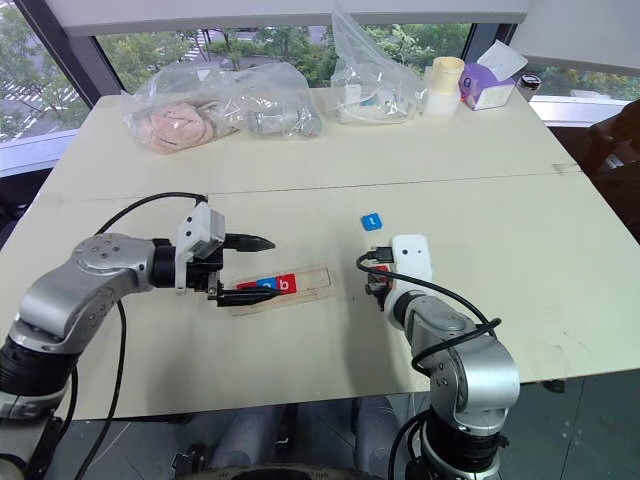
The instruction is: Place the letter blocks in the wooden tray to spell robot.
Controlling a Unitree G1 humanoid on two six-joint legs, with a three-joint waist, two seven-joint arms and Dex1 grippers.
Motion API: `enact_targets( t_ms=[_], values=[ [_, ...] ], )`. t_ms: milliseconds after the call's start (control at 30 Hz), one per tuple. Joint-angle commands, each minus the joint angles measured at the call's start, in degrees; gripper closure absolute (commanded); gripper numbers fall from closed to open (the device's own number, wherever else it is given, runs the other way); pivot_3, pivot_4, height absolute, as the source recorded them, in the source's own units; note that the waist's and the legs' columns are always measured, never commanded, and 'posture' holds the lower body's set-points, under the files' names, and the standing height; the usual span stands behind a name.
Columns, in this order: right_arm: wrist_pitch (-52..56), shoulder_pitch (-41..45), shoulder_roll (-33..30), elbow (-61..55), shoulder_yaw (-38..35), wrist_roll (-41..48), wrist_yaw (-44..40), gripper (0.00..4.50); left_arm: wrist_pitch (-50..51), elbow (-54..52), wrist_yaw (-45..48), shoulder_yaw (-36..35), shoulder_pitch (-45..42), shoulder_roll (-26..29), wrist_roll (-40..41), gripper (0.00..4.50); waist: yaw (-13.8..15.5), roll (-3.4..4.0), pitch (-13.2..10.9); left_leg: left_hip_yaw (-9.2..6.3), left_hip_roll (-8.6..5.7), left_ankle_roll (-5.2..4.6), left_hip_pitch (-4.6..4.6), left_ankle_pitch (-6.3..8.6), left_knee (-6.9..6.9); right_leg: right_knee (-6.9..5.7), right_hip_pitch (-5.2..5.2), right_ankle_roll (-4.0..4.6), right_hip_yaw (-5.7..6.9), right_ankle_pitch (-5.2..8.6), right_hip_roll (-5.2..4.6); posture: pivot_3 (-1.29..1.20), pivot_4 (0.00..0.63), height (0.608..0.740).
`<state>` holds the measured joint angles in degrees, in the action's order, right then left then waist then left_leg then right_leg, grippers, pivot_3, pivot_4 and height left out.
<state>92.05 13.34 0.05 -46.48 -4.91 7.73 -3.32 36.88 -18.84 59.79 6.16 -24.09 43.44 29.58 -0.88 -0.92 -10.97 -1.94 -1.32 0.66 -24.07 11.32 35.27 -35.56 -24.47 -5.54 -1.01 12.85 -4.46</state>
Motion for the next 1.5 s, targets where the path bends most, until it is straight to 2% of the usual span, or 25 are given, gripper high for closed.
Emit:
enact_targets(
  t_ms=[33,67,133,267,400,500,567,667,733,900,1167,1267,1333,1400,1433,1500],
  values=[
    [0.44,-0.37,1.61,-1.67,-0.09,0.77,-0.41,1.41,-1.71,1.03,0.99,0.77,-1.62,-0.35,-1.14,0.00,-0.05,0.00,0.00,0.00,0.00,0.00,0.00,0.00,-0.01,0.00,0.00,0.00,0.00,0.00,0.00,0.00,0.150,0.740],
    [0.45,-0.18,1.44,-1.35,0.16,0.74,-0.36,0.75,-2.06,1.46,1.22,1.01,-1.80,-0.39,-1.51,0.00,-0.07,0.00,0.00,0.00,0.00,0.00,0.00,0.00,-0.01,0.00,0.00,0.00,0.00,0.00,0.00,0.00,0.150,0.740],
    [0.44,0.21,0.66,-1.05,0.55,0.81,-0.51,0.10,-2.29,1.92,1.52,1.07,-1.99,-0.49,-1.71,0.00,-0.13,0.00,0.00,0.01,0.00,0.00,0.00,0.00,-0.01,0.00,0.00,0.00,0.00,0.00,0.00,0.00,0.150,0.740],
    [-2.35,1.83,-2.71,-0.10,-2.34,1.95,-3.59,0.10,-2.71,2.64,2.05,0.85,-1.99,-0.50,-1.95,0.00,-0.13,0.00,0.00,0.01,0.00,0.00,-0.01,0.00,-0.01,0.00,0.00,0.00,0.00,0.00,0.00,0.00,0.150,0.740],
    [-18.69,2.61,-17.68,5.86,-5.05,5.81,-15.84,0.10,-2.14,2.83,3.23,0.04,-2.16,-0.09,-1.00,0.00,0.11,0.02,-0.02,0.03,-0.05,0.00,-0.04,0.00,0.02,0.11,0.04,-0.01,0.01,0.00,-0.07,0.00,0.150,0.740],
    [-35.03,0.62,-30.93,11.98,-4.72,8.30,-31.40,0.10,-1.70,2.97,5.63,-0.51,-2.56,1.42,-0.09,0.00,-0.03,0.01,-0.02,0.05,-0.06,-0.01,-0.08,0.01,0.02,0.22,0.07,-0.03,0.02,0.00,-0.06,0.00,0.150,0.740],
    [-48.93,-2.58,-39.85,17.95,-3.53,8.77,-44.98,0.10,-1.25,2.14,8.32,-0.74,-2.41,3.66,0.61,0.00,-0.04,-0.01,-0.03,0.06,-0.05,-0.04,-0.08,0.02,-0.02,0.25,0.06,-0.05,0.03,0.01,-0.05,0.00,0.150,0.740],
    [-65.01,-4.14,-46.74,29.54,-0.97,7.94,-57.31,0.10,0.01,-1.09,11.72,-1.70,-1.42,7.52,2.72,0.00,-0.20,-0.06,-0.05,0.08,-0.01,-0.10,-0.08,0.05,-0.03,0.27,0.07,-0.10,0.05,0.04,-0.02,0.00,0.150,0.740],
    [-73.49,-3.02,-48.28,36.28,1.98,5.75,-60.86,0.10,0.57,-3.17,12.72,-2.39,-0.63,9.48,3.83,0.00,-0.34,-0.06,-0.06,0.13,0.00,-0.10,-0.07,0.05,-0.01,0.26,0.07,-0.09,0.02,0.04,-0.01,0.00,0.150,0.740],
    [-86.92,3.06,-46.07,50.40,7.20,2.50,-64.78,0.10,2.15,-7.35,12.27,-4.02,1.24,11.93,5.80,0.00,-0.26,-0.04,-0.07,0.17,0.03,-0.09,0.00,0.05,0.09,0.16,0.10,-0.07,-0.01,0.02,0.00,0.00,0.150,0.740],
    [-95.58,9.70,-41.54,60.86,12.98,-0.12,-67.90,0.10,5.04,-11.01,6.94,-6.62,5.24,12.14,7.06,0.00,0.02,-0.05,-0.08,0.14,0.01,-0.09,-0.01,0.05,0.12,0.11,0.12,-0.06,-0.01,0.01,-0.02,0.00,0.150,0.740],
    [-97.45,10.46,-40.80,62.87,13.37,0.32,-69.02,0.98,5.47,-11.36,6.19,-7.70,6.53,12.69,7.18,0.00,0.06,-0.06,-0.07,0.13,0.01,-0.09,0.03,0.05,0.13,0.08,0.15,-0.06,-0.01,0.01,-0.02,0.00,0.150,0.740],
    [-97.89,10.87,-40.49,63.48,13.47,0.43,-69.29,1.88,5.16,-11.24,6.06,-8.02,7.63,13.30,6.63,0.00,0.03,-0.06,-0.07,0.13,0.01,-0.09,0.06,0.05,0.14,0.08,0.18,-0.06,-0.01,0.01,-0.02,0.00,0.150,0.740],
    [-97.86,11.14,-40.34,63.49,13.48,0.24,-69.15,3.05,4.83,-10.98,5.90,-8.31,8.36,13.64,6.55,0.00,0.04,-0.06,-0.07,0.13,0.01,-0.08,0.08,0.05,0.14,0.07,0.19,-0.05,-0.01,0.01,-0.02,0.00,0.150,0.740],
    [-97.07,11.37,-40.45,62.94,13.39,0.39,-69.12,3.39,4.58,-10.52,5.81,-8.50,8.62,13.75,6.38,0.00,0.05,-0.06,-0.07,0.13,0.01,-0.08,0.08,0.05,0.14,0.06,0.19,-0.05,-0.01,0.01,-0.02,0.00,0.150,0.740],
    [-95.07,11.93,-40.49,61.74,13.14,0.87,-68.86,3.38,4.07,-9.74,5.82,-8.75,8.97,13.96,5.92,0.00,0.04,-0.06,-0.07,0.13,0.01,-0.08,0.09,0.05,0.14,0.06,0.20,-0.05,-0.01,0.01,-0.02,0.00,0.150,0.740]
  ],
)
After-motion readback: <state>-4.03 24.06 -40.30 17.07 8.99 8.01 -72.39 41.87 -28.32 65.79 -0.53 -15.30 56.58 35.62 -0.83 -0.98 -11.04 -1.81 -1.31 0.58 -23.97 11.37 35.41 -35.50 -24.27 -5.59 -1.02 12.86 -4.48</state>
